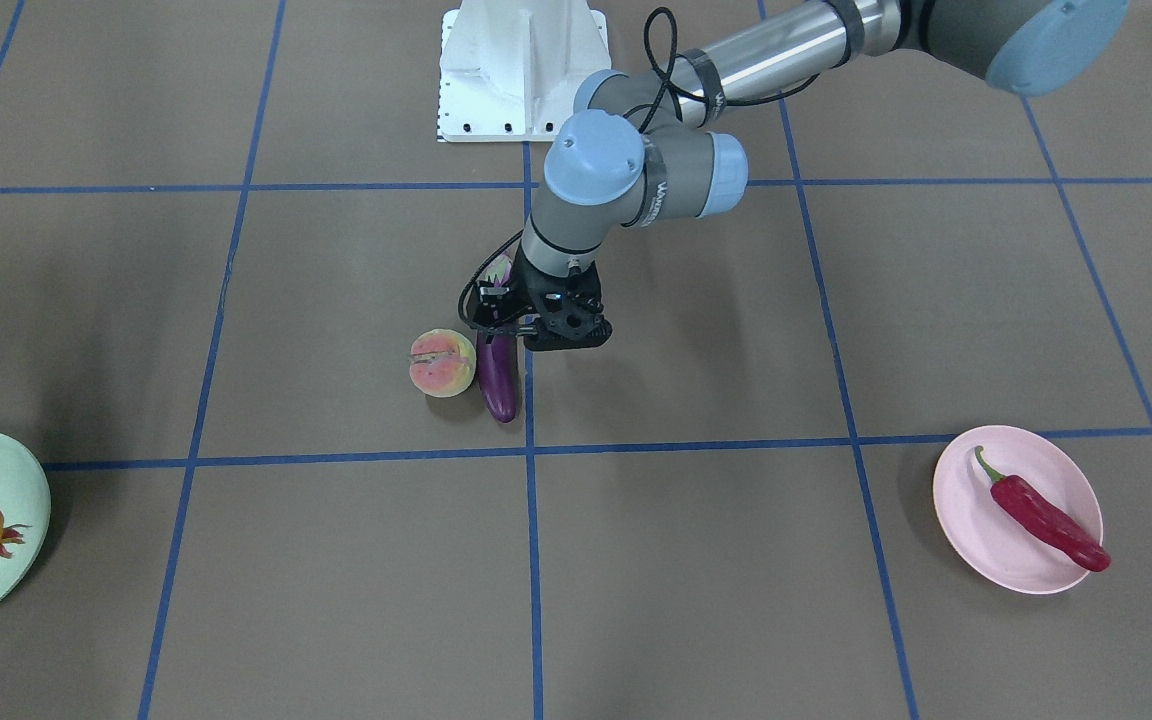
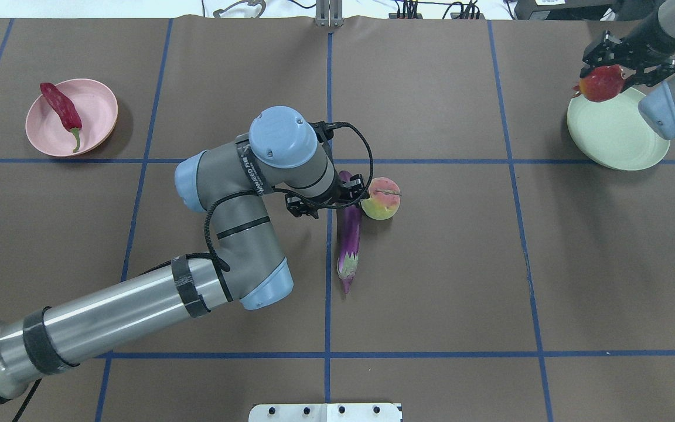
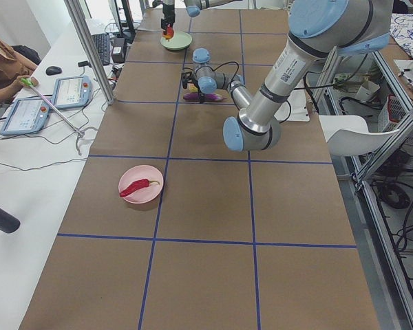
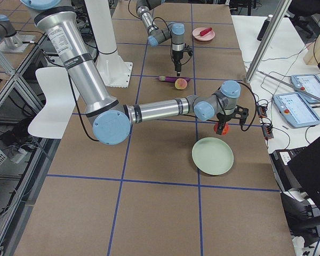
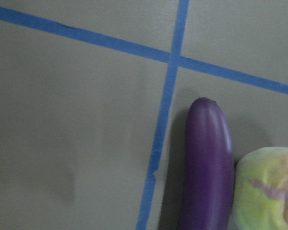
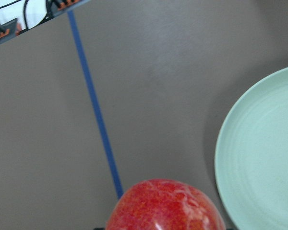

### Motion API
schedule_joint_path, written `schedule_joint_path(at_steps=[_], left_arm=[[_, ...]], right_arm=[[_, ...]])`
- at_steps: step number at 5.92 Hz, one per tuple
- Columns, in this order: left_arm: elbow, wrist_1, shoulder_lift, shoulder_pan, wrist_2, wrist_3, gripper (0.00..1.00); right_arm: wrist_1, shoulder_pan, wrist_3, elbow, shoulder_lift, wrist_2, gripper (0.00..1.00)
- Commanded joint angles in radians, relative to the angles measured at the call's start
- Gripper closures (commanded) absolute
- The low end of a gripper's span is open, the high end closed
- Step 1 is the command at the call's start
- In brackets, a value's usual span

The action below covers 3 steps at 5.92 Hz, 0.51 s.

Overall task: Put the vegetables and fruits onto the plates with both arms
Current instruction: 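Grasp the purple eggplant with the left gripper while the right lowers the pomegranate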

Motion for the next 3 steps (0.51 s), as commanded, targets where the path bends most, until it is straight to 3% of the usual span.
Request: schedule_joint_path(at_steps=[1,2,3], left_arm=[[0.054,0.000,-0.029,0.007,0.000,0.005,0.10],[0.054,0.003,-0.029,0.007,0.000,0.026,0.11],[0.054,0.003,-0.029,0.007,0.000,0.028,0.11]], right_arm=[[0.010,0.006,-0.033,-0.091,-0.011,-0.037,1.00],[0.010,0.000,-0.057,-0.093,-0.033,-0.043,1.00],[0.010,-0.001,-0.101,-0.096,-0.050,-0.055,0.88]])
